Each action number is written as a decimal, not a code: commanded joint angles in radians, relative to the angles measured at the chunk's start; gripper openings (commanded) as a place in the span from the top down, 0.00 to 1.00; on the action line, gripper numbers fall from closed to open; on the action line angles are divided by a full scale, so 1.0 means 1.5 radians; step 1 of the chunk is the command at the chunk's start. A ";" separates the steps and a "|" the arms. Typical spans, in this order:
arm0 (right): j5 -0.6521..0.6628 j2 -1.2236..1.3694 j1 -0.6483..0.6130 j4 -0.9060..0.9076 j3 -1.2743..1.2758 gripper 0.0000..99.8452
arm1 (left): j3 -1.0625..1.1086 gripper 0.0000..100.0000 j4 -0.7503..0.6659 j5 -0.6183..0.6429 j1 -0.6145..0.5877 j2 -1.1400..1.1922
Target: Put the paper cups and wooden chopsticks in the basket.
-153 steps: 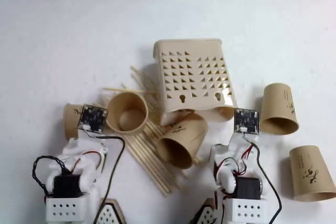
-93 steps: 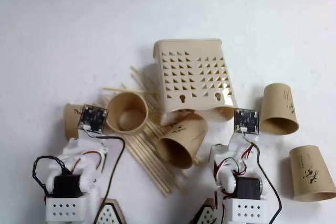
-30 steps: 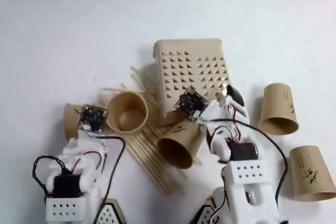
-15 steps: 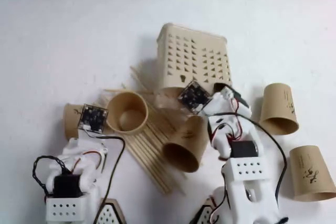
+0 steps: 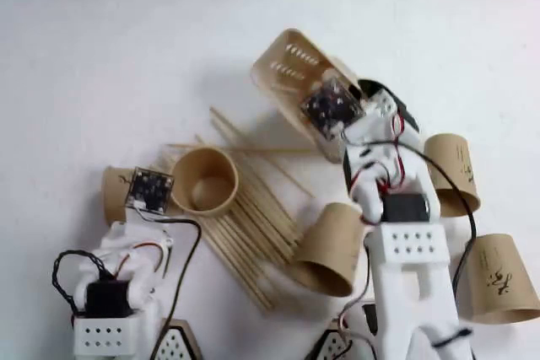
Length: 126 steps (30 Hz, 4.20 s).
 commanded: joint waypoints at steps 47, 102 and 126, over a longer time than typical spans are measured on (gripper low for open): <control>-0.192 0.578 -0.071 0.482 -0.841 0.78 | -0.003 0.98 0.003 0.004 0.006 0.001; -0.053 0.409 -0.128 0.820 -0.915 0.71 | -0.003 0.98 0.003 0.004 0.006 0.001; 0.486 0.081 0.298 0.768 -0.351 0.76 | -0.003 0.98 0.003 0.004 0.006 0.001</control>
